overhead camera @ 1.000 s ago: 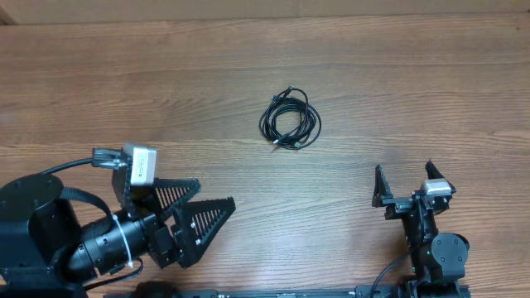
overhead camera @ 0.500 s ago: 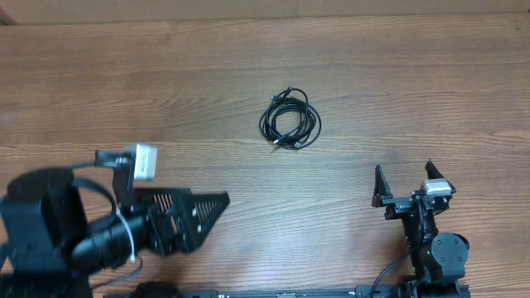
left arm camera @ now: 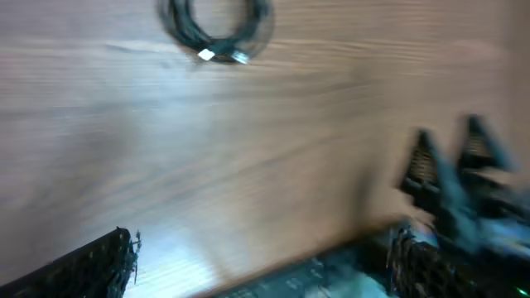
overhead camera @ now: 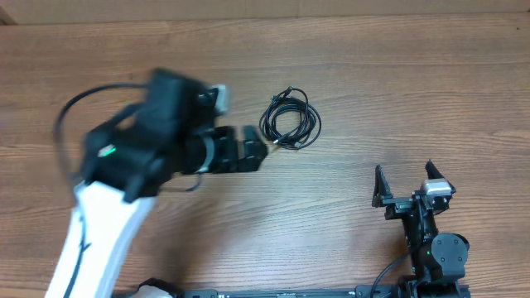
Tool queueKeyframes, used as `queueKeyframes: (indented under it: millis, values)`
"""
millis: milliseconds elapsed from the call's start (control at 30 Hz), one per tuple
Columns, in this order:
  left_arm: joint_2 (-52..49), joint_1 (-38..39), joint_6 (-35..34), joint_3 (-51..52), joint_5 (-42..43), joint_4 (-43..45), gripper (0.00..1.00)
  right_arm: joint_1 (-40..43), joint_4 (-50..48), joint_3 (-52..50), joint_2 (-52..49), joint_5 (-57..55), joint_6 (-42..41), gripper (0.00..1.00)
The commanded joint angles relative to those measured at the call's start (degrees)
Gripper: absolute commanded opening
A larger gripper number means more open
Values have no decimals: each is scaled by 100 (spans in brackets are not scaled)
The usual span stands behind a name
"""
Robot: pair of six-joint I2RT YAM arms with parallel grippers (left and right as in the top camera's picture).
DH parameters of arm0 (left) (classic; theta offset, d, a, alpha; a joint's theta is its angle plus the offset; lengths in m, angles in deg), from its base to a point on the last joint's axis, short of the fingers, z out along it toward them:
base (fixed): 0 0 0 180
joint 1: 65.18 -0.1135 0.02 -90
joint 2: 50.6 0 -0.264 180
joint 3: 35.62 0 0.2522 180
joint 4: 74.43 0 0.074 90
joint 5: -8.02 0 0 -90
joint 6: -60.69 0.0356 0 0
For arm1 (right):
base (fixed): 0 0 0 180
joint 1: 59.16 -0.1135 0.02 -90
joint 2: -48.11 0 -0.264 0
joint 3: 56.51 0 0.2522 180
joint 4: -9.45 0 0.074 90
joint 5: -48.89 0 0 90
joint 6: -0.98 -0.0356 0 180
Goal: Untangle cables
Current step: 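Move the left gripper over the black cable coil and grasp it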
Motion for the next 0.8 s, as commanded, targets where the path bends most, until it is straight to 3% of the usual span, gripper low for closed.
queueKeyframes:
  millis: [0, 367, 600, 767]
  values:
    - [-459, 426, -435, -188, -1526, 258, 100, 15, -31, -59, 61, -52, 7, 100]
    - [-1910, 452, -439, -186, -1434, 704, 100, 15, -28, -59, 61, -52, 7, 100]
    - [-2754, 448, -437, -186, -291, 894, 99, 15, -28, -59, 61, -52, 7, 100]
    - [-3097, 450, -435, -186, -245, 839, 100, 15, -31, -59, 61, -52, 7, 100]
